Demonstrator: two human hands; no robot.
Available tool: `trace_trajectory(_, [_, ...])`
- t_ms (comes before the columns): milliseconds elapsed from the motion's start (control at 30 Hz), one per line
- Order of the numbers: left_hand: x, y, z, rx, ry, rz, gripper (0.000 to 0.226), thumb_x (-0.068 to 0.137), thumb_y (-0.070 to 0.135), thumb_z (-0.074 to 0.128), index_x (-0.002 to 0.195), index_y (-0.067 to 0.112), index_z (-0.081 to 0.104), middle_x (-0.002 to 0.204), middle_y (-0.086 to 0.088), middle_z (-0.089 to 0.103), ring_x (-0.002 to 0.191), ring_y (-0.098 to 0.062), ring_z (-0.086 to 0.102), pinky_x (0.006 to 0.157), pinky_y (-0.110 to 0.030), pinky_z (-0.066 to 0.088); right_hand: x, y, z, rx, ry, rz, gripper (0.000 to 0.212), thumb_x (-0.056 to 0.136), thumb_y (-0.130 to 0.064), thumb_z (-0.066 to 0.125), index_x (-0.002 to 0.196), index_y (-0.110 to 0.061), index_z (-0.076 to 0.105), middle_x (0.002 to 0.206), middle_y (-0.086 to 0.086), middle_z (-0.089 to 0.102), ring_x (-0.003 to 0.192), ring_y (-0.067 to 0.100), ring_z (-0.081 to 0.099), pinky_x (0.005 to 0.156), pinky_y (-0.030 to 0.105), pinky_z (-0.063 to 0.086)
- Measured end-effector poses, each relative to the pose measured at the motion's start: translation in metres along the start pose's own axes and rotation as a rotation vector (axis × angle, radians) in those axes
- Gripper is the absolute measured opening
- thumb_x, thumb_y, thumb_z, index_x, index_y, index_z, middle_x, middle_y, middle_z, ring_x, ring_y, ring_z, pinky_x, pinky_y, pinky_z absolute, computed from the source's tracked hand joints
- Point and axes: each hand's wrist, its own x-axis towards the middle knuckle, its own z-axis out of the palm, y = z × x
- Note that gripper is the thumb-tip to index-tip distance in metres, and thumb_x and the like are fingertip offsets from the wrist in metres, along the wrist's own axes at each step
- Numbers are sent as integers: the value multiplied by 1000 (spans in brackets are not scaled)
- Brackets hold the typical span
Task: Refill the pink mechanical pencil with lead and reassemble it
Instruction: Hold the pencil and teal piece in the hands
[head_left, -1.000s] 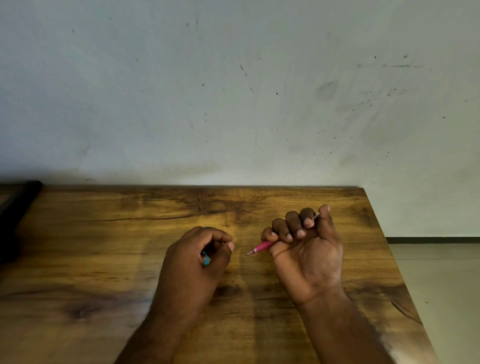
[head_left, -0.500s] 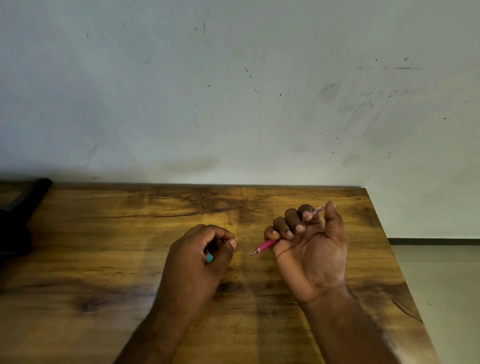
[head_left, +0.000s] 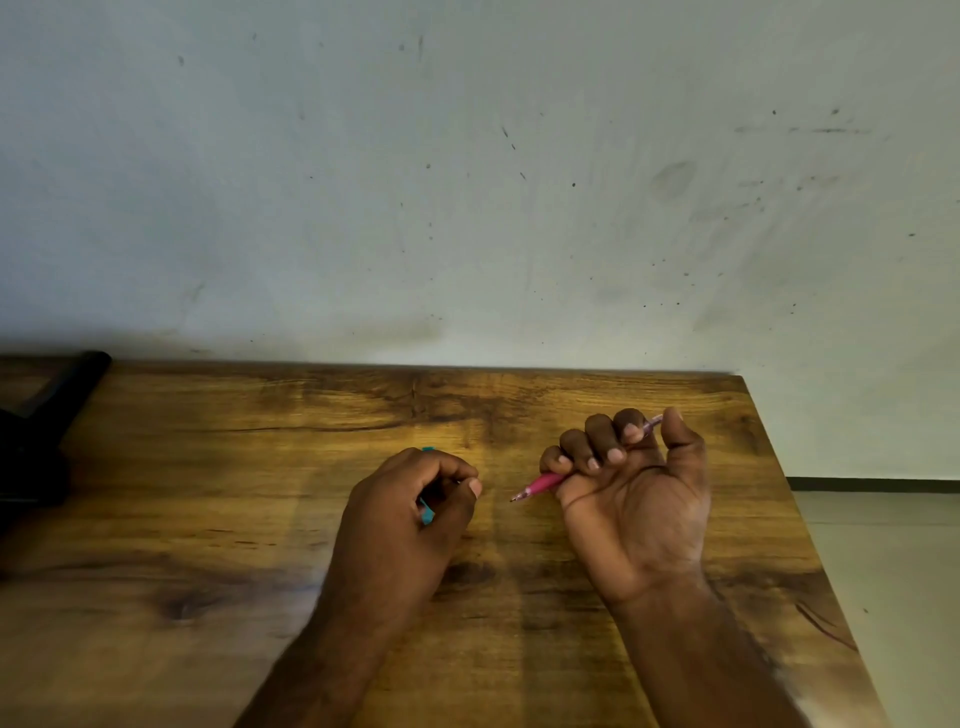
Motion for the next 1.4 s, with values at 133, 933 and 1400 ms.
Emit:
trace_trajectory(133, [0,-1,0,3,3,5,11,88,20,75,88,32,74,85,20,69,84,-2,63,67,-8,43,-1,-2,0,-9,7,-10,40,99,-43,40,67,-20,46,60,-3,34,59,15,30,64,34,32])
trace_trajectory(933, [0,0,1,-15,-1,-11,12,88,21,74,87,32,74,85,19,70,85,-4,65,66,-8,44,-2,-1,4,-13,-3,20,46,102,-46,42,64,-19,45,57,-4,31,58,15,26,60,33,31])
trace_trajectory(1400, [0,0,0,4,1,-10,9,89,23,74,89,32,74,86,19,69,87,-2,64,68,-9,45,-2,0,1,-11,-25,25,41,99,-45,41,67,-20,43,60,-4,31,60,15,25,62,34,31])
